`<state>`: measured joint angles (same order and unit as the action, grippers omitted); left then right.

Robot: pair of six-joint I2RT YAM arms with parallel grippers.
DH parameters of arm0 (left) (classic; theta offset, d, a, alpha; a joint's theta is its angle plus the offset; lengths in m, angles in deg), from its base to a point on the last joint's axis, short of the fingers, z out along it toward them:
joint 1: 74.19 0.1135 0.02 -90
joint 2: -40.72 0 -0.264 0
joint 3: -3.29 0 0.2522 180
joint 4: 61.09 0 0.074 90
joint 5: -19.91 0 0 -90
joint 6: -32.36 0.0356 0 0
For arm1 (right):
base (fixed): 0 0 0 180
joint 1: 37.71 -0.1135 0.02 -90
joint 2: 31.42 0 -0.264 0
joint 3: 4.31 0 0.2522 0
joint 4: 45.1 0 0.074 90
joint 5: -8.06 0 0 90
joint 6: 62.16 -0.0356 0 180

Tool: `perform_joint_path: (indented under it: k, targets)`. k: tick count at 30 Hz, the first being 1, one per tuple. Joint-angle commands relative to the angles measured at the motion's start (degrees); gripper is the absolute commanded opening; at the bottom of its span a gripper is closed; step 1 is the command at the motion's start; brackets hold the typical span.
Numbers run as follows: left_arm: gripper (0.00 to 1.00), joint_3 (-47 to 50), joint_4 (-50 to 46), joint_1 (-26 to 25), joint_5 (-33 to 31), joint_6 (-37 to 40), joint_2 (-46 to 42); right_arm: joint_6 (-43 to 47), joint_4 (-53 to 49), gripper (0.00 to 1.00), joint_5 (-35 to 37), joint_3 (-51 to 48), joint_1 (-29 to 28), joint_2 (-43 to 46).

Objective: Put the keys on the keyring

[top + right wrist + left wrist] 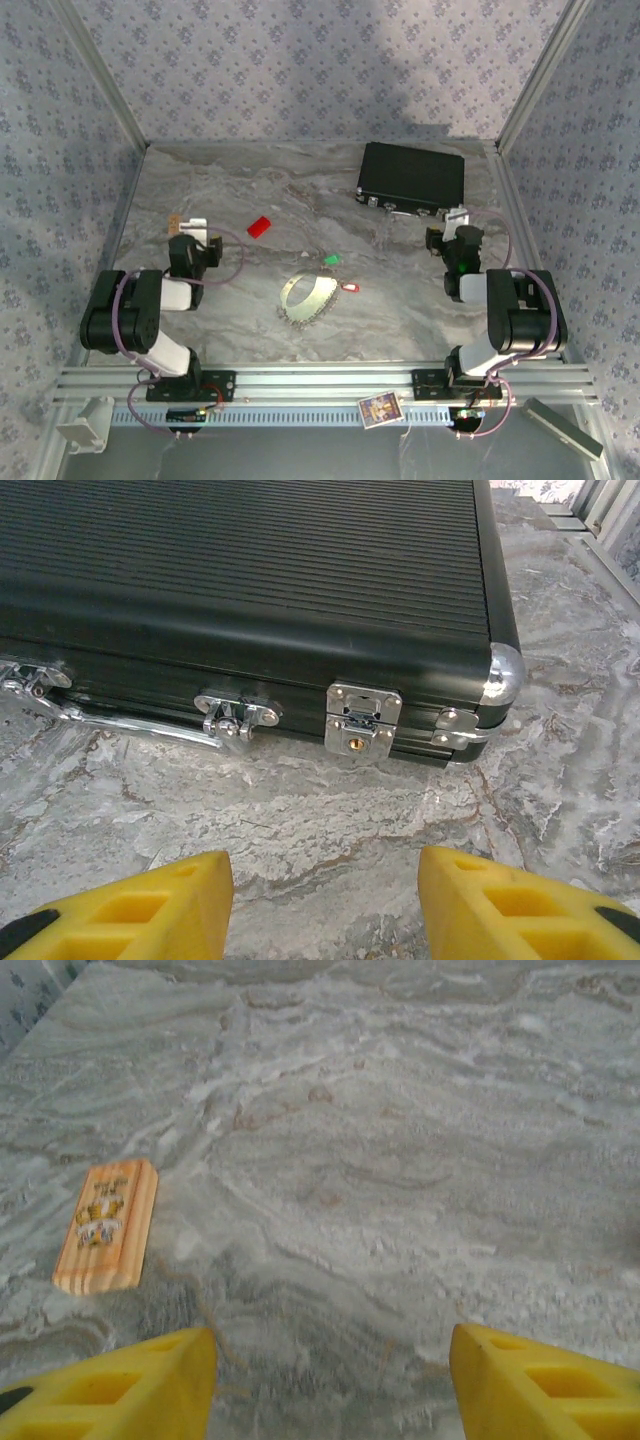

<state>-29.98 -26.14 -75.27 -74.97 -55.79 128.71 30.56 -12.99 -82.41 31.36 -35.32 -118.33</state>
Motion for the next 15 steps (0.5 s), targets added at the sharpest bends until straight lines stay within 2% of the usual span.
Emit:
perform_joint_path:
  k: [1,2,15]
  targets:
    - [0.95,-4.39,-2.80,0.99,0.13,-3.00,-0.18,-1.05,-0.12,0.54,-0.43,0.71,0.21,-0.25]
    - [1.00,-3.87,-1.17,1.23,0.36,-3.05,0.10,-1.05,-0.05,0.54,-0.46,0.68,0.24,-0.28]
    - [1.00,-4.61,-2.82,1.60,1.99,-3.06,0.09,-1.05,-0.16,0.56,-0.42,0.75,0.18,-0.28]
